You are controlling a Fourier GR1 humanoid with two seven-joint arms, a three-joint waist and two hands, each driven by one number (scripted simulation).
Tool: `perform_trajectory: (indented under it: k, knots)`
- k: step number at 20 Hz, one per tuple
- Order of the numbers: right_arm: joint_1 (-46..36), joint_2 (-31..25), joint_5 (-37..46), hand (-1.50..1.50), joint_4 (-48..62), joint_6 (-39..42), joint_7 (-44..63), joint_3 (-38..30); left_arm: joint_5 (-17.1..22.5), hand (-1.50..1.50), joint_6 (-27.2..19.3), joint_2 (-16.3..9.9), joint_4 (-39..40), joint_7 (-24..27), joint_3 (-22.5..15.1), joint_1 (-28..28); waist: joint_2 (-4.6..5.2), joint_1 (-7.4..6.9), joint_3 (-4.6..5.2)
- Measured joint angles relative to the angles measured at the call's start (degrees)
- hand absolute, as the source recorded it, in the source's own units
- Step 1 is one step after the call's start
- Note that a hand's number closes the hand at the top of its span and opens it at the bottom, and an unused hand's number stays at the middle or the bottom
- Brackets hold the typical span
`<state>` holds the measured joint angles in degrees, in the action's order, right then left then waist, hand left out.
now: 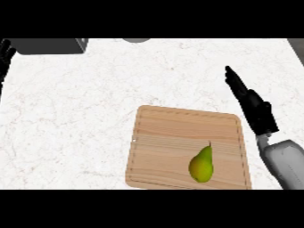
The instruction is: Pick the pear from the cutting board and place it in the pan
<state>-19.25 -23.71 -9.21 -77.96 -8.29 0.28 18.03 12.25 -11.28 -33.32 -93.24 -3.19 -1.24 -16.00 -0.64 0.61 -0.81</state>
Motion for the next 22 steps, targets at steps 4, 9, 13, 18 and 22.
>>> perform_trajectory:
  k: [4,9,13,18,22]
  knots:
    - [3.0,1.43,-6.89,1.5,-3.35,0.21,-3.95,-6.77,1.24,0.0,-0.78,2.5,0.23,-1.67,-0.06,2.55,0.21,0.4,0.44]
    - [10.82,1.57,-10.88,1.5,-5.7,-3.86,-5.62,-13.8,4.32,0.0,-2.32,7.74,2.25,-4.09,-0.97,7.24,0.16,1.99,0.75]
    - [24.92,0.5,-6.52,-1.5,-12.88,-7.43,-10.59,-13.53,5.78,0.0,-2.48,9.95,2.29,-5.08,-1.38,9.26,-0.02,2.69,0.86]
    - [40.6,-4.15,-3.55,-1.5,-21.97,-7.3,-12.89,-15.28,5.34,0.0,-3.1,11.61,1.42,-6.72,-2.6,9.15,0.19,1.92,0.86]
    - [46.04,-8.32,-0.53,-1.5,-28.19,-5.78,-12.18,-16.72,5.25,0.0,-2.31,12.27,1.11,-7.03,-2.7,9.08,0.37,0.88,0.88]
